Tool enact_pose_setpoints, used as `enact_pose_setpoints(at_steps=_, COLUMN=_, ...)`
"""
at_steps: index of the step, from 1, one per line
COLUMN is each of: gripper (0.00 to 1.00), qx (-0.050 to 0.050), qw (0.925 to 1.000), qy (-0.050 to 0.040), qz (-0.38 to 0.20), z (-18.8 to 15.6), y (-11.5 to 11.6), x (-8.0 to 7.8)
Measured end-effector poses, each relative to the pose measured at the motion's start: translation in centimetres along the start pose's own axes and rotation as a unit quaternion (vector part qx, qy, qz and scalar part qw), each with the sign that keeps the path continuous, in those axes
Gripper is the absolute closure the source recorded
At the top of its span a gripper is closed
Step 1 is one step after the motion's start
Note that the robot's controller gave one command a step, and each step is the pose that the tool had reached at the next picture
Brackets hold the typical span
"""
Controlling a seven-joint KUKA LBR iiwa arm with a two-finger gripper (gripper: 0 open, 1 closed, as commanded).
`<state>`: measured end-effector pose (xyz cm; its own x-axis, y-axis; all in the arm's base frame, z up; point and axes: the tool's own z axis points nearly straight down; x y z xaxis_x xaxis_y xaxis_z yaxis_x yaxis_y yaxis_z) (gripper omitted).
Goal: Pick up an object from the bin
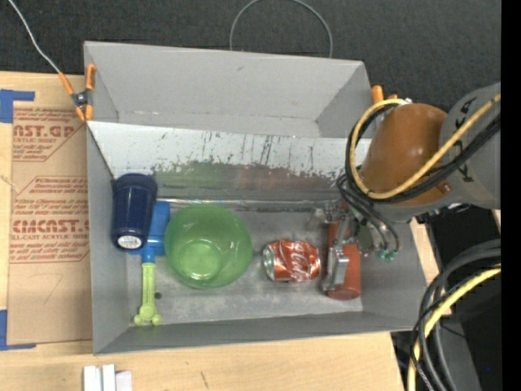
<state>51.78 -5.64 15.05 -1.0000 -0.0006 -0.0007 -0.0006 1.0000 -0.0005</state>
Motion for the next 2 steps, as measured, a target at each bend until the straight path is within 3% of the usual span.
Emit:
enact_pose_setpoints(at_steps=1, gripper=0.0, qx=-0.001, qw=0.9998, qy=0.0041, qz=-0.021, z=8.2, y=1.4, x=-1.5)
enact_pose_setpoints(at_steps=2, gripper=0.0, qx=0.0, qw=0.9983, qy=-0.0019, qz=-0.059, z=4.3, y=1.4, x=-2.6)
